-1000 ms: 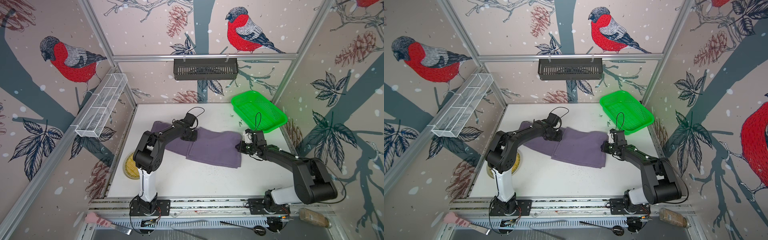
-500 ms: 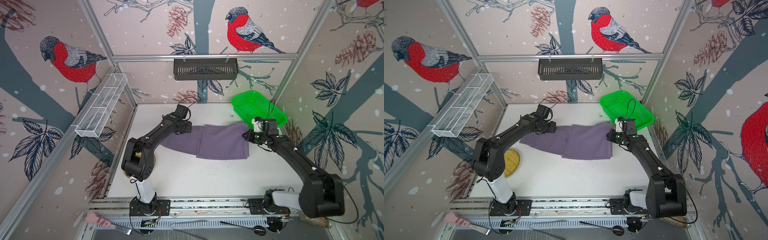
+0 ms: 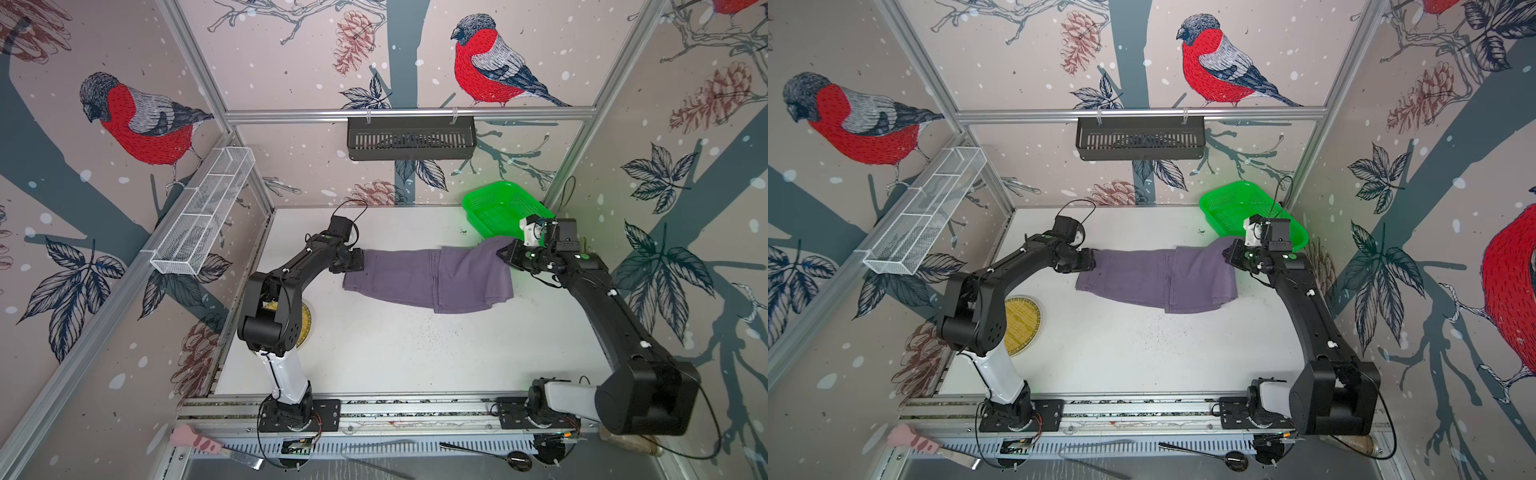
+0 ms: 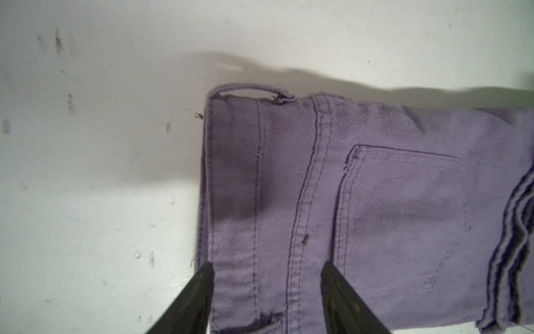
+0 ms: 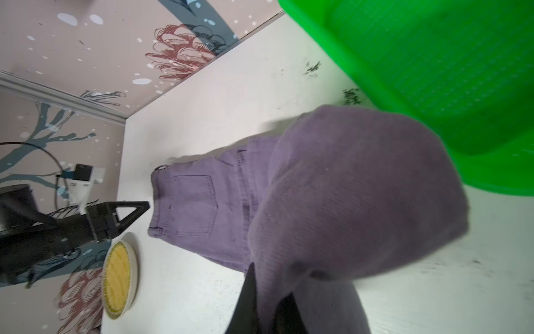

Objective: Fold and stack the trousers
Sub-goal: Fold the trousers at the center of the table.

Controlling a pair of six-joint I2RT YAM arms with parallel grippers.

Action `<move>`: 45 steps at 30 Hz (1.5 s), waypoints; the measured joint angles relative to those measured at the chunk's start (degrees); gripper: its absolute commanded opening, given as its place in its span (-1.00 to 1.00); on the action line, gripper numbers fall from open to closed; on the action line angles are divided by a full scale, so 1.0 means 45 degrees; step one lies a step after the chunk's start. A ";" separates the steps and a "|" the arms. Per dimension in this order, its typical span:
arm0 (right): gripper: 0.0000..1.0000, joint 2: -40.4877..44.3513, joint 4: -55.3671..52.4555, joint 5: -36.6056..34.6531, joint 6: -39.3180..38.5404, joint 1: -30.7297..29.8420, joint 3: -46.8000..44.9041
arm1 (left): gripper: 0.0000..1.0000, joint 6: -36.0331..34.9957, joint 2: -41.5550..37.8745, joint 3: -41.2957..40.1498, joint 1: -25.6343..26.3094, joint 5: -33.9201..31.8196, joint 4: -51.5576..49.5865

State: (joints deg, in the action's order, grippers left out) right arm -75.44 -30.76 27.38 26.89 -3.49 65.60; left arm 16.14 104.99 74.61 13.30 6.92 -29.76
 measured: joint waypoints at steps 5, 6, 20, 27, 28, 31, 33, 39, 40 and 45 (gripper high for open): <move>-0.92 -0.1005 0.0345 0.0015 0.1001 -0.2040 0.1379 | 0.02 0.0097 0.0277 -0.0534 -0.0121 -0.0097 0.0146; -0.91 -0.1239 0.0461 -0.0024 0.1083 -0.2448 0.1681 | 0.00 0.0102 0.0262 -0.0617 -0.0136 -0.0243 0.0185; -0.91 -0.5557 0.1263 -0.0622 0.2370 -0.6562 0.5634 | -0.40 0.0121 0.0272 -0.1253 -0.0573 -0.0204 0.0597; -0.88 -0.7864 0.1073 -0.0641 0.2307 -0.7611 0.7757 | -0.52 0.0121 0.0267 -0.1428 -0.0695 0.0151 0.0884; -0.89 -0.8155 0.0971 -0.0665 0.2278 -0.7732 0.8034 | -0.54 0.0121 0.0267 -0.1457 -0.0695 0.0214 0.0894; -0.86 -0.9199 0.0709 -0.0831 0.2006 -0.8068 0.9049 | -0.56 0.0121 0.0267 -0.1501 -0.0695 0.0442 0.0957; -0.82 -0.9889 0.0631 -0.0874 0.1953 -0.8145 0.9646 | -0.57 0.0121 0.0238 -0.1515 -0.0695 0.0505 0.1005; -0.54 -1.1487 0.0262 -0.1180 0.1928 -0.8218 1.0890 | -0.56 0.0121 -0.0068 -0.1569 -0.0733 0.0612 0.1039; -0.52 -1.1706 0.0257 -0.1166 0.1928 -0.8252 1.1098 | -0.56 0.0121 -0.0151 -0.1579 -0.0738 0.0656 0.1039; -0.39 -1.2667 0.0291 -0.0908 0.1957 -0.8442 1.2026 | -0.53 0.0160 -0.0942 -0.1700 -0.0738 0.0738 0.1025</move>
State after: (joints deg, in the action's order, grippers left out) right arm -132.44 -29.45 23.29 35.70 -41.47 119.72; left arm 16.86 100.75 66.96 9.98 10.24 -25.15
